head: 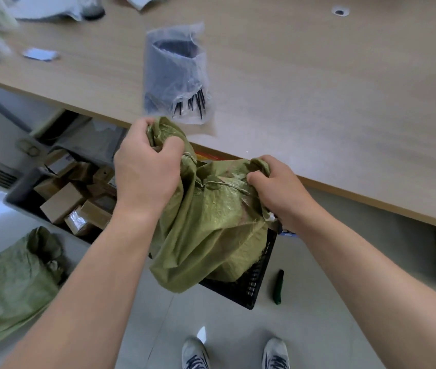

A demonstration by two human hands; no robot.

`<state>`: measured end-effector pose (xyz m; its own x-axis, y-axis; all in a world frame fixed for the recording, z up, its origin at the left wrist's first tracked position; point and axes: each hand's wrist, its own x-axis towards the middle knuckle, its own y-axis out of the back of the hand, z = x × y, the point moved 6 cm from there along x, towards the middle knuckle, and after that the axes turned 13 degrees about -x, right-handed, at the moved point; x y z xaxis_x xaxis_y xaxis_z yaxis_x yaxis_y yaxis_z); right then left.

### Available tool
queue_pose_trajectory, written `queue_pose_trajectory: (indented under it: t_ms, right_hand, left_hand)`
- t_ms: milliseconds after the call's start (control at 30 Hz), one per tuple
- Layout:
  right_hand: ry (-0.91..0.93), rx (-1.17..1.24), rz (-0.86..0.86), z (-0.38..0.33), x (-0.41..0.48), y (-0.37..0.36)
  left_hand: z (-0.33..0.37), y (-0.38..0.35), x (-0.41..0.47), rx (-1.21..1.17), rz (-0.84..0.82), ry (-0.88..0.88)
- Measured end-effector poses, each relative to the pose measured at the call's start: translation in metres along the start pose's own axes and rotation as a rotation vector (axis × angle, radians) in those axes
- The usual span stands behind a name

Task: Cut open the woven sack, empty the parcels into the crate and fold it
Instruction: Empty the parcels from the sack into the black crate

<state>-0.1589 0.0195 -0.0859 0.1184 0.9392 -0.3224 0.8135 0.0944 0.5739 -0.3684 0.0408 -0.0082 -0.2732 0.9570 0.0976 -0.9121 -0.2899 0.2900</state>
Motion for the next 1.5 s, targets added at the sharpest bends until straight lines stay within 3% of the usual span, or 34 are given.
queue_pose_trajectory:
  t_ms: [100,233,433,633,800,900,1033,1167,1300,1433,1500]
  right_hand:
    - [0.078,0.072,0.029,-0.012,-0.004,0.010]
    - [0.010,-0.049,-0.002,-0.007,-0.002,0.003]
    - [0.052,0.018,0.066,-0.007,-0.004,0.008]
    - [0.136,0.176,0.124,-0.023,-0.012,0.023]
    - [0.047,0.034,0.074,-0.014,-0.003,0.015]
    - [0.142,0.152,0.125,-0.023,-0.011,0.028]
    - [0.062,0.043,0.107,-0.015,0.000,0.026]
    - [0.165,0.157,0.134,-0.029,-0.012,0.038]
    - [0.078,0.082,0.100,-0.027,-0.002,0.028]
    - [0.181,0.204,0.159,-0.037,-0.015,0.044]
    - [0.150,0.227,0.169,-0.035,-0.009,0.044]
  left_hand:
    - [0.016,0.010,0.000,-0.087,0.032,-0.088]
    - [-0.001,-0.002,0.002,0.010,-0.027,0.062]
    - [0.004,0.000,-0.006,-0.097,-0.059,-0.019]
    - [0.023,0.022,-0.001,-0.334,0.083,-0.110]
    - [0.014,0.024,0.005,-0.202,0.134,0.001]
    - [0.032,0.031,-0.001,-0.349,0.093,-0.155]
    - [0.028,0.028,0.008,-0.246,0.114,-0.052]
    - [0.045,0.038,-0.002,-0.468,0.126,-0.153]
    - [0.032,0.032,0.010,-0.289,0.122,-0.062]
    - [0.041,0.043,0.003,-0.503,0.167,-0.113]
    - [0.039,0.040,0.004,-0.481,0.164,-0.134]
